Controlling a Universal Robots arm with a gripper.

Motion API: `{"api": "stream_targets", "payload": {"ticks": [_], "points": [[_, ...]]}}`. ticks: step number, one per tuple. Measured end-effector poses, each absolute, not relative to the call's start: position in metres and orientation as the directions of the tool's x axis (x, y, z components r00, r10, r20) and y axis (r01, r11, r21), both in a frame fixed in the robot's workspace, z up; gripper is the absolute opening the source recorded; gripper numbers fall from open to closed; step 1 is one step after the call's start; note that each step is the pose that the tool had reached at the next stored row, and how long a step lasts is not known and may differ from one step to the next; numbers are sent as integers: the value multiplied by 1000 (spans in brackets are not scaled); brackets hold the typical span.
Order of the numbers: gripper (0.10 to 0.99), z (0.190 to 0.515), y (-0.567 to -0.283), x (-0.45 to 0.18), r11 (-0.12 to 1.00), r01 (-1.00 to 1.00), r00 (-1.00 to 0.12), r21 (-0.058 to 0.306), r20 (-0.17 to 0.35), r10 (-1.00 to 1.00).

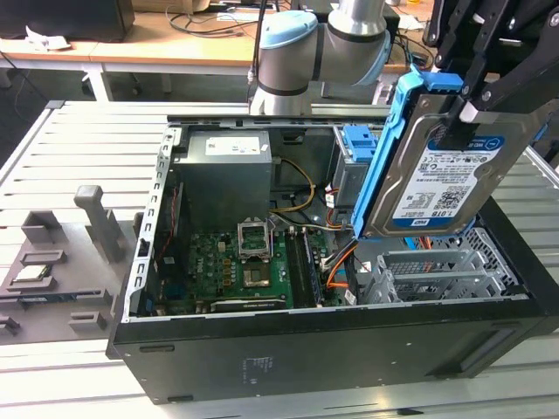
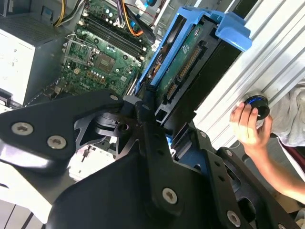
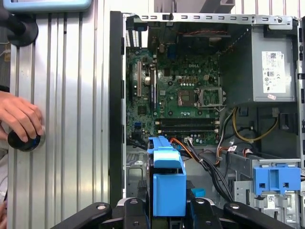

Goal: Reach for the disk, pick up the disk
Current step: 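Pick up the disk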

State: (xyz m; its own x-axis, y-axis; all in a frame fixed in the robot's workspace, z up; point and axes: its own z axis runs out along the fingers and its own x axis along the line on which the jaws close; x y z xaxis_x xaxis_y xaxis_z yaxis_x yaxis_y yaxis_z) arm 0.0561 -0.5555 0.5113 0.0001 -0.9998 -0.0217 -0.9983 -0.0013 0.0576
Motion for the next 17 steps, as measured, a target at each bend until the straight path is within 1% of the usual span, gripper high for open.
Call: {"api": "stream_targets", "payload": {"ticks": [10, 17], "points": [[365, 503, -555, 65, -1, -998, 0, 62, -22, -1000], [365, 499, -555, 85, -1, -998, 0, 66, -22, -1000]]}}
